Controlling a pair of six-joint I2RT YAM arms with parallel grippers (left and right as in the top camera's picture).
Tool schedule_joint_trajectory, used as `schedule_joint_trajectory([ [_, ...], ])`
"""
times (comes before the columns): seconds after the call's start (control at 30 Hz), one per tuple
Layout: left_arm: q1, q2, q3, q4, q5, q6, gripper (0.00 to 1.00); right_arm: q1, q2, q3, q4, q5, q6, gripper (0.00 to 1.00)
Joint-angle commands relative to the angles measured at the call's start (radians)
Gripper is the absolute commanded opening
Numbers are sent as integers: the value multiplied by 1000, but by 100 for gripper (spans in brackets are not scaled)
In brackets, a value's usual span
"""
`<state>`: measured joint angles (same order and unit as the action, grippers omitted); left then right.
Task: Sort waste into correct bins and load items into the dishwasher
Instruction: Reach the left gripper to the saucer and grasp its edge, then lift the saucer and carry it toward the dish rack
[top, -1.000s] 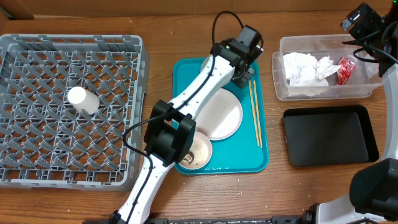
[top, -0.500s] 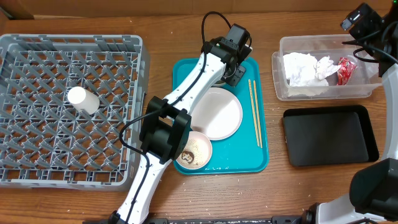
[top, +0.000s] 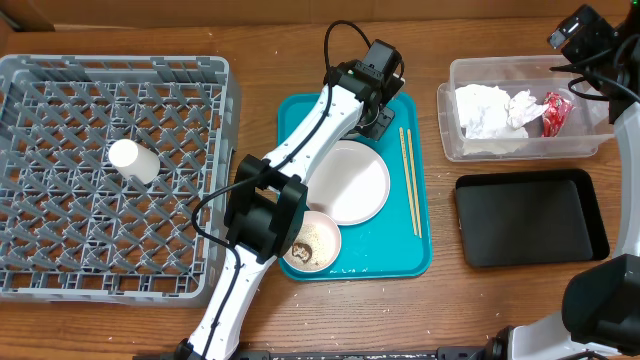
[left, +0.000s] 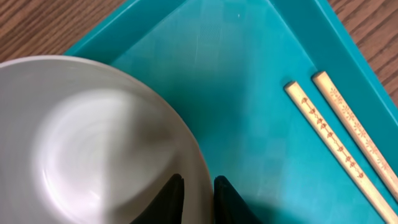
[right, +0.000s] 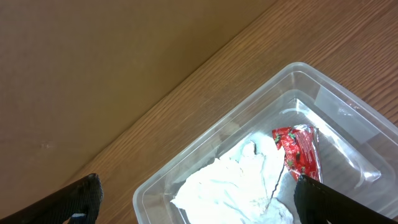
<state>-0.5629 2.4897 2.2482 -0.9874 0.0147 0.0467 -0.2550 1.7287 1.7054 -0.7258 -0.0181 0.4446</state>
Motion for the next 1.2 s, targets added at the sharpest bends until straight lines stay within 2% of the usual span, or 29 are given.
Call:
schedule_joint_trajectory([
  [0.0,-7,9,-8,-2,11,-10,19,-2,-18,11,5,10,5,100],
  [0.07,-7,9,-8,0,11,-10,17,-2,-18,11,5,10,5,100],
  [0.2,-5,9,-8,3,12,-10,4,-2,-18,11,5,10,5,100],
  [0.33,-7,6,-5,-3,12,-32,4,-2,-18,11,5,10,5,100],
  [0.5,14,-66,93,-52,12,-174,4,-2,-18,11,5,10,5,100],
  [0.67,85,-183,191,-126,13,-261,4,-2,-18,11,5,10,5,100],
  [0.83,272,-369,217,-169,70,-340,4,-2,-18,11,5,10,5,100],
  [0.93,399,-422,217,-185,116,-410,4,-2,-18,11,5,10,5,100],
  [1.07,642,-431,214,-207,288,-521,4,-2,-18,11,5,10,5,100],
  [1.17,792,-403,200,-214,449,-557,4,-2,-18,11,5,10,5,100],
])
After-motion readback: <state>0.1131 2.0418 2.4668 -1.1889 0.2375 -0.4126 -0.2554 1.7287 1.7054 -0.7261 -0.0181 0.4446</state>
